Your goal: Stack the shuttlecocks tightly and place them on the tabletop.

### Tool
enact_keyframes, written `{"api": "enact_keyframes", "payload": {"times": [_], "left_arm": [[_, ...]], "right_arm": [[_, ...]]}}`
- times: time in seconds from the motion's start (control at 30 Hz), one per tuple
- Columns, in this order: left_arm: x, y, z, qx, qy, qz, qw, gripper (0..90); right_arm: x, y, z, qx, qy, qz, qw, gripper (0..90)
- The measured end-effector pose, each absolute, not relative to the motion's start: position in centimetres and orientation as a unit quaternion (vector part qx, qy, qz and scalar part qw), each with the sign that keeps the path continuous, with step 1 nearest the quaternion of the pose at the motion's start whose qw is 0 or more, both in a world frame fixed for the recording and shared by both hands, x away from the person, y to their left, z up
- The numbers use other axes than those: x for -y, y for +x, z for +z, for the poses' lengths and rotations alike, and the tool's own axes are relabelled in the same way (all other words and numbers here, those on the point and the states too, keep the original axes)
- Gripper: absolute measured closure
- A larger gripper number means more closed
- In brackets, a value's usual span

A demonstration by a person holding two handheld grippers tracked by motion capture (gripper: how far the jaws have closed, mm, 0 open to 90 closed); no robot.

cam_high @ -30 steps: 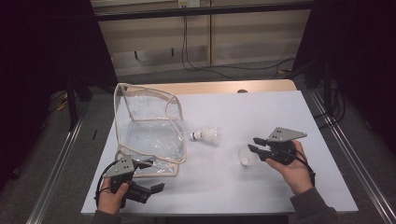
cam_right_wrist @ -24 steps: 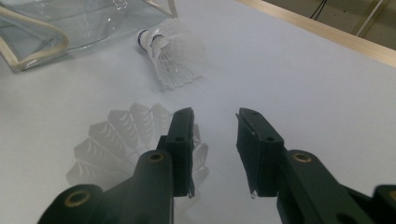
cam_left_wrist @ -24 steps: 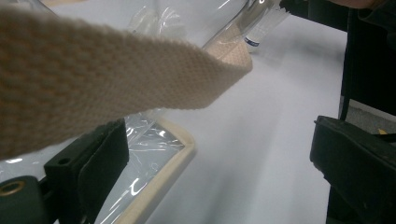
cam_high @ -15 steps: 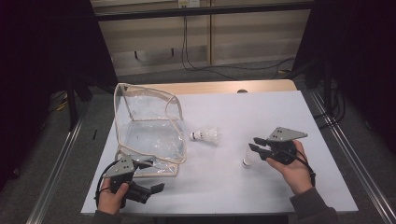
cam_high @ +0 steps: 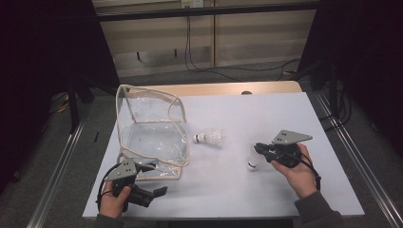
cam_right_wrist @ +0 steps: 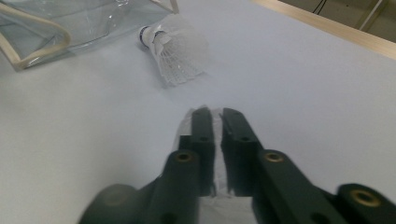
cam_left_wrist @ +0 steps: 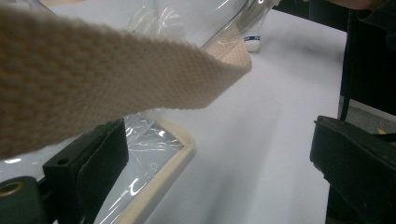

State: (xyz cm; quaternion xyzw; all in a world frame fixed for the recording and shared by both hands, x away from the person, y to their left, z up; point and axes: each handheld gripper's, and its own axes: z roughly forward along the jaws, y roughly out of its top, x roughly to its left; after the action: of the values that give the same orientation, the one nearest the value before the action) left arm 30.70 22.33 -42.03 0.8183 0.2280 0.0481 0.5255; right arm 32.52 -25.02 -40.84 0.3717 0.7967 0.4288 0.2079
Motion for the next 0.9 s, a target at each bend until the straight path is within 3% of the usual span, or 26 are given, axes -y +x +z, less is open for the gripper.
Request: {"api": "enact_keyframes", "payload": {"times": [0.9], "left_arm": [[-22.35, 30.69, -42.02, -0.229, 0.818, 0.048, 0.526, 4.4]], "right_arm": [[26.0, 32.57, -41.44, -0.797, 0.382, 0.423, 0.2, 90.0]]}}
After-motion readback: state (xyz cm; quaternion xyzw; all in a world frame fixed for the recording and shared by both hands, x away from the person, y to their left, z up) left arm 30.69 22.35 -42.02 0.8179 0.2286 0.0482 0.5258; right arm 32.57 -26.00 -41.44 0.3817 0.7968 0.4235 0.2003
